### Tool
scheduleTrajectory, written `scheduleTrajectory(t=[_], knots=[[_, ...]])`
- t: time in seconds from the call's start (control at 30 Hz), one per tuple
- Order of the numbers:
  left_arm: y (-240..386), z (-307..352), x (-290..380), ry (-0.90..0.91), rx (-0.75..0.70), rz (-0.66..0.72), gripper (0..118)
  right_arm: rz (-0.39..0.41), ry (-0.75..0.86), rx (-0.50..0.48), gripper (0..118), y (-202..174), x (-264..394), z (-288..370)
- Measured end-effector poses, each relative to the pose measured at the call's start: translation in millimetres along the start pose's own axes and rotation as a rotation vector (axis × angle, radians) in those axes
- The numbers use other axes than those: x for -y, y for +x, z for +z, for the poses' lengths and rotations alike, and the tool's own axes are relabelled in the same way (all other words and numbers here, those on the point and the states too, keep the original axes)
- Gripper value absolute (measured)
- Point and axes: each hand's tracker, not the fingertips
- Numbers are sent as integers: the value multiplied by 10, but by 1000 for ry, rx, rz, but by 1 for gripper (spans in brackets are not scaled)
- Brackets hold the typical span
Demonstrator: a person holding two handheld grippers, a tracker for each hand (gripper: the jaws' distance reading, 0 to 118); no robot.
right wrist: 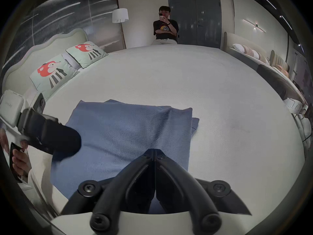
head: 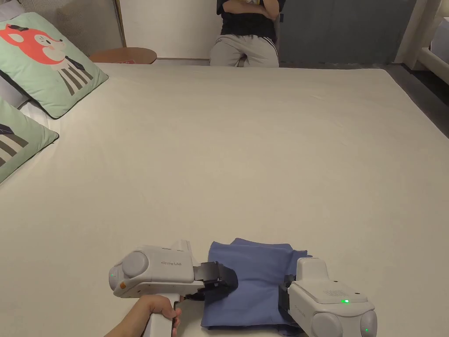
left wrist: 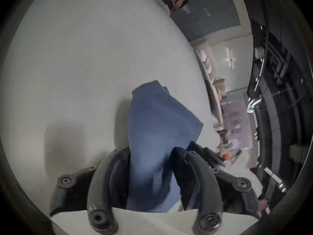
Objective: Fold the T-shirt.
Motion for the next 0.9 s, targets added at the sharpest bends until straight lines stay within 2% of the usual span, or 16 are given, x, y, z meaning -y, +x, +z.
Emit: scheduleTrajectory(t=[0.07,0.1,0.37,0.47,0.7,0.9], knots=[[20,12,9,1,4,3,21,0,0,-4,0,9,-1,-4],[17,24,2,-3,16,5,19,-3,1,-6,0,10,-1,1],[226,97,-9,-8,-36,-111,15,-20,16,2,0,-29,-47,88],[265,212,-89,-22,-46,-162,15,-3,96,33,0,-100,-158,248],[5,778,-454,-22,-201,-277,15,49,291,48,0,-469,-606,635],[-690,1622,-802,50,-408,-259,14,72,447,12,0,-966,-961,801]])
